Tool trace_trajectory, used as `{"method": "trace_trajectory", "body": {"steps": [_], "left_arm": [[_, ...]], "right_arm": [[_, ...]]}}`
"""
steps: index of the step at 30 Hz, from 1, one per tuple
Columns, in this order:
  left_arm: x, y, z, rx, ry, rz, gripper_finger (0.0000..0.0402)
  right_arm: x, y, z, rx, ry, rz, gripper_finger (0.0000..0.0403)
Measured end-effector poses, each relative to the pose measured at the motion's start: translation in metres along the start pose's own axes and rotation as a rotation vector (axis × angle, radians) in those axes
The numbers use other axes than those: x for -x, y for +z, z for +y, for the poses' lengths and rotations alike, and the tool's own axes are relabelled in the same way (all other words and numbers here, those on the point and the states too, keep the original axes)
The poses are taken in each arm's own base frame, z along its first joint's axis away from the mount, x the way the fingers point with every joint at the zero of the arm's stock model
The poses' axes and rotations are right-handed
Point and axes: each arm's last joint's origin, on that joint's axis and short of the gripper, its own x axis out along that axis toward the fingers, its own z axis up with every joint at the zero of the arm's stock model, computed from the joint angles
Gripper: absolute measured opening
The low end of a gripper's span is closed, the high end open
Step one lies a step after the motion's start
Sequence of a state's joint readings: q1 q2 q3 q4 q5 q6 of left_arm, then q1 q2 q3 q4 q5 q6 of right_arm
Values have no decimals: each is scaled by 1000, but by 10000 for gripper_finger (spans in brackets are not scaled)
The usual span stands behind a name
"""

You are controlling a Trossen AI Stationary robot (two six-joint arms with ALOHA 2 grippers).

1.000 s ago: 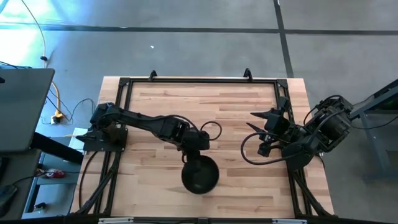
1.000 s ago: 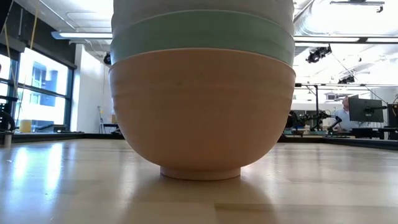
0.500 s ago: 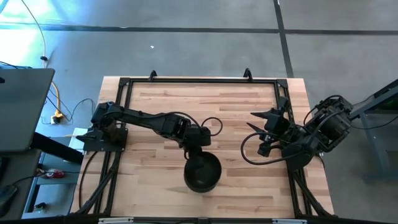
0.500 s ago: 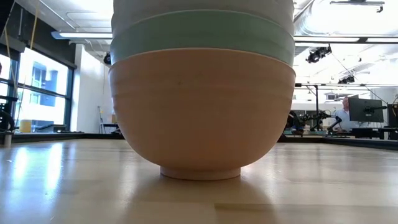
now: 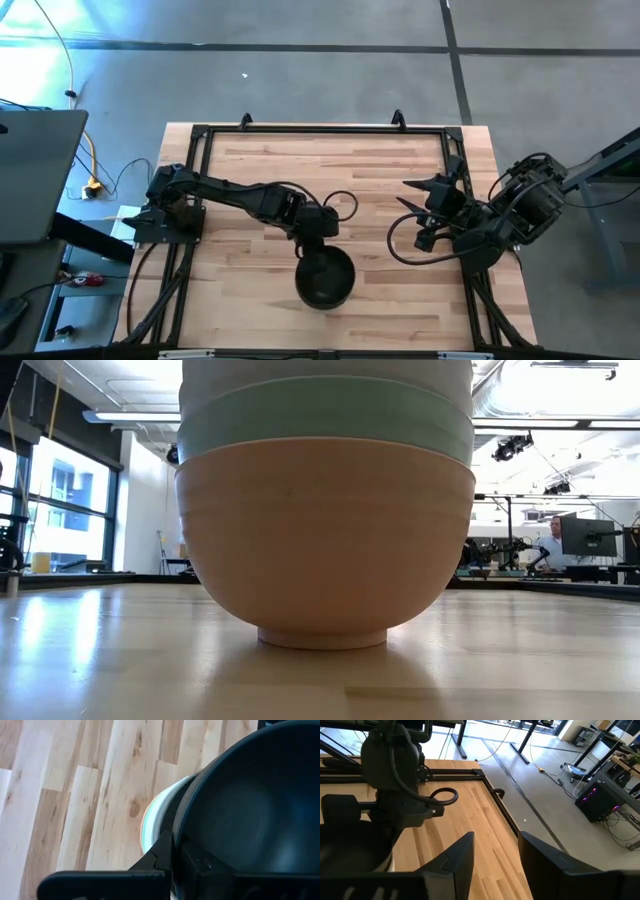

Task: Nest bowls inside each other
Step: Stack the black bowl on top of the gray bowl

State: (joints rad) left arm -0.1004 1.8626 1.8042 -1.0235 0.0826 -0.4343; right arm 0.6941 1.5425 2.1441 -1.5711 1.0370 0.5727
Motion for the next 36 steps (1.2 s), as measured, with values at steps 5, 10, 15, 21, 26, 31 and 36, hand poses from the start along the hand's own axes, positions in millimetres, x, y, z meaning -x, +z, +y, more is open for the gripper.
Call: {"method": "trace_trajectory", "body": {"steps": [5,10,15,21,26,31,36], "left_arm": [[0,-1,0,-1,1,4,0],[-7,-1,0,-1,10,23,0],[-27,-3,-2,-10,18,79,0],[-33,-3,-2,-12,15,96,0],[-32,-4,3,4,48,117,0],[-31,-6,4,8,72,132,0],[-31,-7,6,17,88,143,0]], "right_arm": [[0,0,0,-3,0,0,147],[0,0,0,-13,0,0,147],[0,0,0,-14,0,0,147],[0,0,0,-13,1,1,147],[0,0,0,-13,11,7,147],[0,0,0,-5,13,9,147],[0,0,0,-3,13,9,147]]}}
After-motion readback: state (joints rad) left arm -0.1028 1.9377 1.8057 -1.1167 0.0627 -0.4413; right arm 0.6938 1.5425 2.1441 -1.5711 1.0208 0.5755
